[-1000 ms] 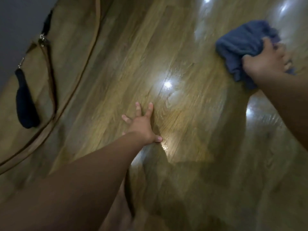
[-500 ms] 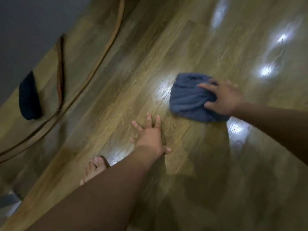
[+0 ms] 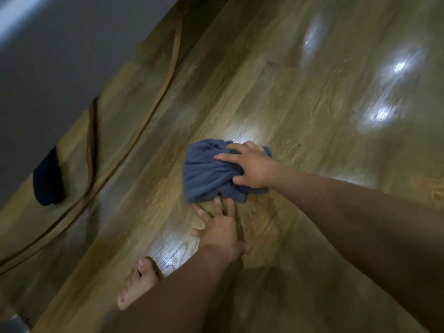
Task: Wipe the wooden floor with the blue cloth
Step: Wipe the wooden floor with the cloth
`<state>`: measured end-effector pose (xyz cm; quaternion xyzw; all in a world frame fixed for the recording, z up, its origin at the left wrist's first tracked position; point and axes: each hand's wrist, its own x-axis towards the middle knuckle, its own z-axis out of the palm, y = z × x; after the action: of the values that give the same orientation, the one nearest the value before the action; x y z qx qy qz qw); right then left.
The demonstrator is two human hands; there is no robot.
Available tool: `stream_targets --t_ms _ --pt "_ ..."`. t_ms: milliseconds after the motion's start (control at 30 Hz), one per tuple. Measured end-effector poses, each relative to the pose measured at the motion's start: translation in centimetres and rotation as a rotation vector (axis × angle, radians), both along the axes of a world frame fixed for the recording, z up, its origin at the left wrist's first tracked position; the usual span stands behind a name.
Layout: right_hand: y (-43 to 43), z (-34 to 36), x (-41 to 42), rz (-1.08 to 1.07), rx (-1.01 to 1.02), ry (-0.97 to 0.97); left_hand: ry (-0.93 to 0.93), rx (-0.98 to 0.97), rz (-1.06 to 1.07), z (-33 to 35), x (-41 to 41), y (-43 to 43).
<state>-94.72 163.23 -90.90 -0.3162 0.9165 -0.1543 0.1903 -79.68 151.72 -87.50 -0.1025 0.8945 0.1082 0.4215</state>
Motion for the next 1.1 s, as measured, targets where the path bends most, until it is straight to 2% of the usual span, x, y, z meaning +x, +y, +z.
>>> stream_targets --t_ms 67,133,200,267,333,433,567,600,667,733,800,867,933,1100 --pt "0.3 -0.3 -2.0 -0.135 -0.018 0.012 0.001 -0.004 -0.001 0.1 0.0 -0.1" --pt "0.1 -0.4 -4.7 -0.376 -0.072 0.010 0.010 0.000 -0.007 0.0 0.1 -0.2" --pt "0.1 -0.1 -7.6 -0.639 -0.112 -0.076 0.009 0.012 -0.006 -0.2 0.1 -0.3" --pt "0.7 0.0 -9.4 -0.774 -0.132 -0.152 0.018 0.020 -0.011 -0.4 0.2 -0.5" --pt "1.1 0.2 -8.4 -0.747 -0.135 -0.114 0.028 0.016 -0.015 -0.4 0.2 -0.6" --pt "2.1 0.5 -2.2 -0.609 -0.124 -0.022 0.028 0.015 -0.014 -0.1 0.0 -0.4" --pt "10.5 1.7 5.2 -0.158 -0.167 -0.128 0.054 0.012 -0.029 -0.3 0.0 -0.4" --pt "13.8 1.9 4.8 -0.131 -0.160 -0.127 0.060 0.008 -0.032 -0.5 0.0 -0.5" --pt "19.6 2.2 2.6 -0.335 -0.132 -0.055 0.058 -0.008 -0.035 -0.6 0.0 -0.6" --pt "23.3 1.6 0.5 -0.685 -0.142 -0.005 0.061 -0.014 -0.046 -0.6 0.0 -0.6" --pt "22.7 0.4 0.5 -0.962 -0.117 0.079 0.067 -0.025 -0.051 -0.6 0.0 -0.6" --pt "19.2 -0.1 2.2 -1.080 -0.040 0.125 0.067 -0.035 -0.054 -0.6 -0.1 -0.6" --pt "15.9 -0.1 4.7 -0.973 -0.024 0.122 0.069 -0.038 -0.052 -0.4 -0.1 -0.5" --pt "14.8 1.4 12.1 -0.361 -0.033 -0.017 0.100 -0.052 -0.071 0.2 0.1 -0.5"
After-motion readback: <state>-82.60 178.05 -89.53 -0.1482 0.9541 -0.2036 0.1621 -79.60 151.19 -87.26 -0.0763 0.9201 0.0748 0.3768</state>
